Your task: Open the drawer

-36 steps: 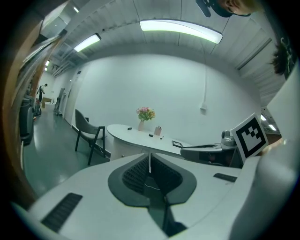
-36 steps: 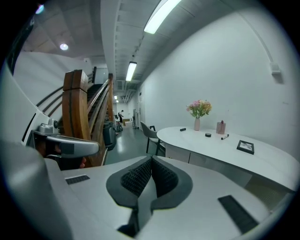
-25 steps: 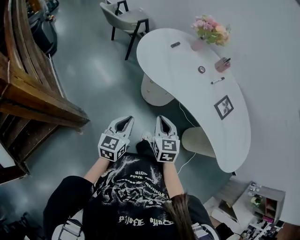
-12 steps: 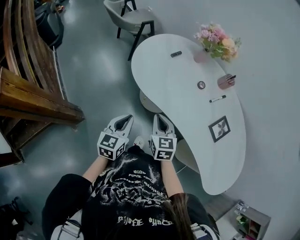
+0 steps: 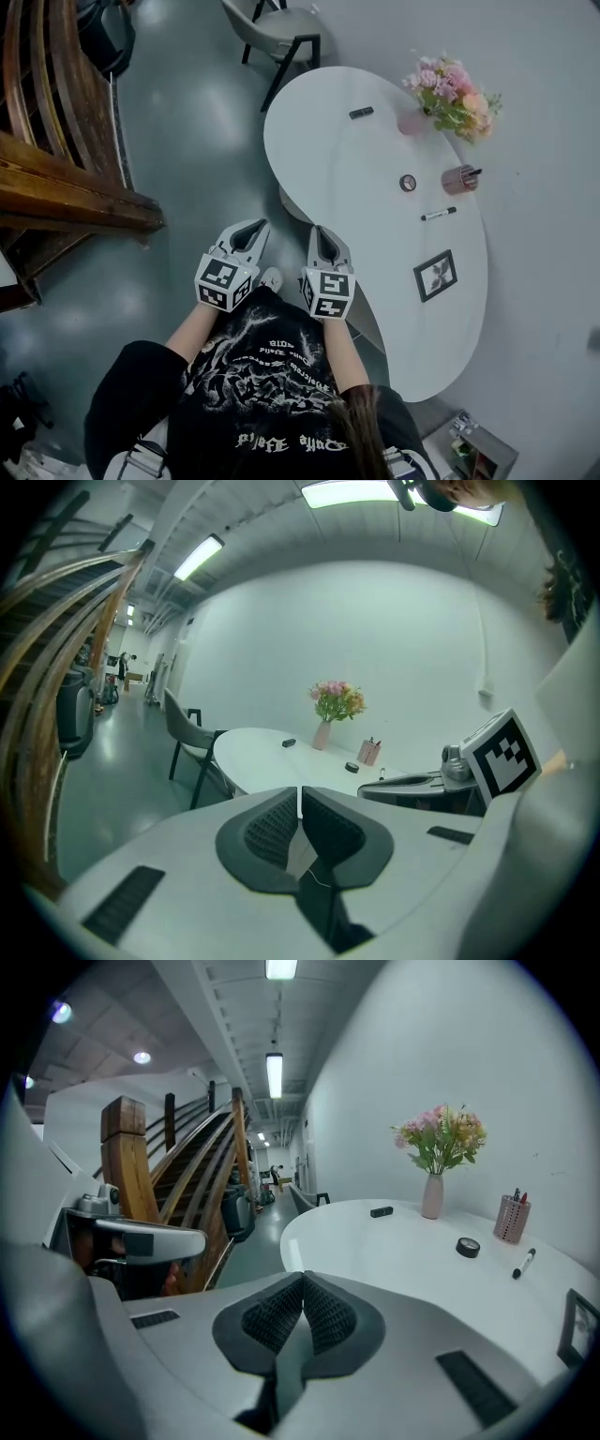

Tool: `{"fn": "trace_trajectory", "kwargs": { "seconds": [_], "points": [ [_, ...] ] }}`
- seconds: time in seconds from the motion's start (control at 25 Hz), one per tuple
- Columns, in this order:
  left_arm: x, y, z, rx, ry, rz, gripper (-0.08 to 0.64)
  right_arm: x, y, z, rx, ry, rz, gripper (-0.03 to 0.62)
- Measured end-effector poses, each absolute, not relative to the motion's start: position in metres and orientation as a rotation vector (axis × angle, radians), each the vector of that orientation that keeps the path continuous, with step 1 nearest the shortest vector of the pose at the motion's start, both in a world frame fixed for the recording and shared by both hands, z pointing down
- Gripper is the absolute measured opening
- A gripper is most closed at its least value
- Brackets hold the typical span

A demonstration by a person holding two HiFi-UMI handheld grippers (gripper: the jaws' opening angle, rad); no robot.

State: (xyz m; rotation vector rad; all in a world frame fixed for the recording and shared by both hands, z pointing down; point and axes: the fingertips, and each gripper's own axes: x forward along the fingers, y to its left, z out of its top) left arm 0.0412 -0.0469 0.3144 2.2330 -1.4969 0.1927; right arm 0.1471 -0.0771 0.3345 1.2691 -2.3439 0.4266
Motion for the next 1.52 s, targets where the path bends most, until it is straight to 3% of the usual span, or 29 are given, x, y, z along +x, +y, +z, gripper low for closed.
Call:
{"fn": "trace_trajectory", "kwargs": {
  "seconds": [0.56,1.52],
  "points": [
    [0.013,-0.059,0.327,2.247,-1.397,0.194,0.031,0.118,-0.066,0.342,1.434,-2.238,0.374,0.025],
    [-0.012,-0.115,0.437,2.329,-1.363,0.257,0.031,0.076,-0.1,0.439,1.536,-2.216,0.415,0.025]
  ]
}}
